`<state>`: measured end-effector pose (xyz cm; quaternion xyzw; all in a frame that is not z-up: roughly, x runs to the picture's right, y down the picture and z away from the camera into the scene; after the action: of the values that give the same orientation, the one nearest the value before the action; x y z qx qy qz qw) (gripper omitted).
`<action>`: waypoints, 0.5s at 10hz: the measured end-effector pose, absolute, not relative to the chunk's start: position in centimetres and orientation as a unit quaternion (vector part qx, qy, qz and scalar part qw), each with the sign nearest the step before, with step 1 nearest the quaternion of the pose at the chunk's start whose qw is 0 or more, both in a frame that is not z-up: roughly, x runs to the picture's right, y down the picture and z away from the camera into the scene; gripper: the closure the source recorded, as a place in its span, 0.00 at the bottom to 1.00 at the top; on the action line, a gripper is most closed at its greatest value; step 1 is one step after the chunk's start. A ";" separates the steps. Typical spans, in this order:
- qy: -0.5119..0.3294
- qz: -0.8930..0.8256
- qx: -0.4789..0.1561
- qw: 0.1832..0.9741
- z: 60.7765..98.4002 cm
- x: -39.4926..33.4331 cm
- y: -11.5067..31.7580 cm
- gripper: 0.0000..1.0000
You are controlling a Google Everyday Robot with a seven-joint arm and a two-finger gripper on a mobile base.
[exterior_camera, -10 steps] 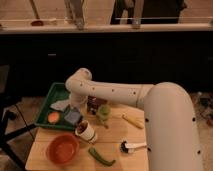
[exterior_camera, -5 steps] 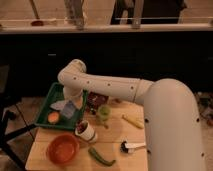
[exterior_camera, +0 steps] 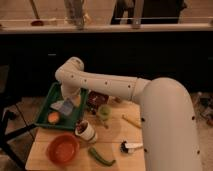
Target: Place sponge in tray
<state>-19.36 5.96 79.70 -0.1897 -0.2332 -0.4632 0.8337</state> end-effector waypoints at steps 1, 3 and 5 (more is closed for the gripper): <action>-0.236 -0.467 -0.188 0.831 79.8 -19.8 5.7 0.99; -0.237 -0.469 -0.187 0.830 80.1 -20.1 5.4 0.99; -0.234 -0.466 -0.186 0.833 80.7 -20.1 5.1 0.99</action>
<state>-20.06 5.08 80.72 -0.1855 -0.2343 -0.4658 0.8329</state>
